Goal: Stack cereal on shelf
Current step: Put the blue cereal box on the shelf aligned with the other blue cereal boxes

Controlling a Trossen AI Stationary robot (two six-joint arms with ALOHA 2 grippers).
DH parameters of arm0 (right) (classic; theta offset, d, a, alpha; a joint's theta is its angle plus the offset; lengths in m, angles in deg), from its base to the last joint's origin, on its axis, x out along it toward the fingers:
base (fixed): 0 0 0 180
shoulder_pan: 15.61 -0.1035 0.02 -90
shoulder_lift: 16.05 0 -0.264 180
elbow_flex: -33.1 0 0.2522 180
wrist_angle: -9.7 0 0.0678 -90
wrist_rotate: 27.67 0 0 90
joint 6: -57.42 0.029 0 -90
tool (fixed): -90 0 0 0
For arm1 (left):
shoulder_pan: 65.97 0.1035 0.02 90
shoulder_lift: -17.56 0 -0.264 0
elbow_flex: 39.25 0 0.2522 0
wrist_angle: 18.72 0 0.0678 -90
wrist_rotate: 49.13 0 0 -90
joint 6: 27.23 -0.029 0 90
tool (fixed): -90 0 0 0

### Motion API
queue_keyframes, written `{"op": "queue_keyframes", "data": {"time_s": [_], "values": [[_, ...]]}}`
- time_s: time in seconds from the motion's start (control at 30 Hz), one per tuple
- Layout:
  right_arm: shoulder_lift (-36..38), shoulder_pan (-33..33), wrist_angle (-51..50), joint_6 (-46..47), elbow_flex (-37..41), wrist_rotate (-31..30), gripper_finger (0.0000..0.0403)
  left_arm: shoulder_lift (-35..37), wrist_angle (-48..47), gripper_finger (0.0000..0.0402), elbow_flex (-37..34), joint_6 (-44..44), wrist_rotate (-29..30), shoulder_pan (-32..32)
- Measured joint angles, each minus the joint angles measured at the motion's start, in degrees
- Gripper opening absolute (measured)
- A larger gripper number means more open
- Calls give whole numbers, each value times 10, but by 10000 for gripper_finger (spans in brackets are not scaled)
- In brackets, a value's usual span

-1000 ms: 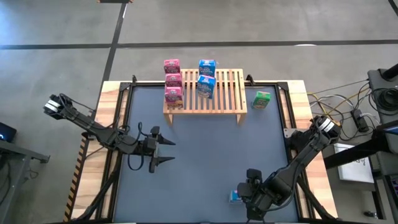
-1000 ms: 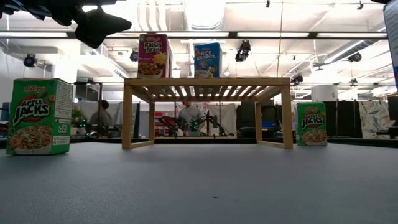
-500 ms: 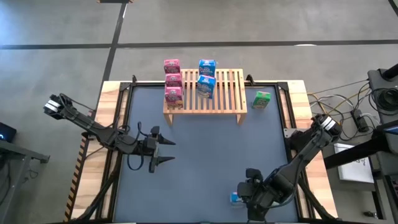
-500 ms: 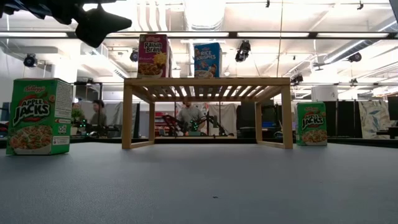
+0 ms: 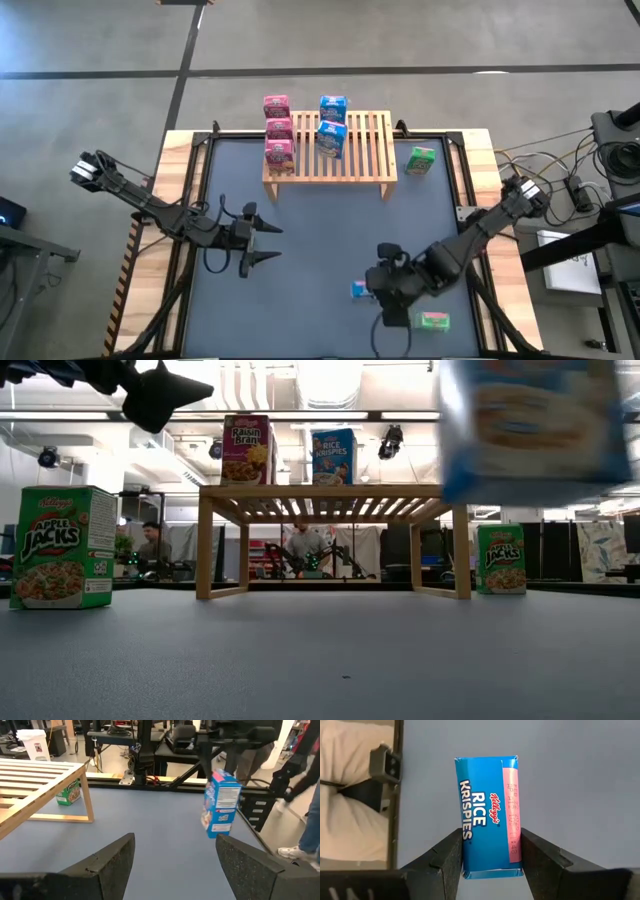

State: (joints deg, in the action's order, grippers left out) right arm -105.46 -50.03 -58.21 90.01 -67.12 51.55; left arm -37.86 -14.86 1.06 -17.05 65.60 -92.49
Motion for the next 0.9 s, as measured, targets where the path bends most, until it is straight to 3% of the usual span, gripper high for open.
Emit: {"op": "queue_keyframes", "data": {"time_s": [0.47,0.8,0.9], "values": [[36,136,-2,-194,-54,-13,169,0,21,262,0,7,1,0],[57,288,-11,-355,-143,-11,169,0,17,262,0,7,2,0],[58,340,-11,-388,-160,18,169,0,18,262,-2,7,2,0]]}}
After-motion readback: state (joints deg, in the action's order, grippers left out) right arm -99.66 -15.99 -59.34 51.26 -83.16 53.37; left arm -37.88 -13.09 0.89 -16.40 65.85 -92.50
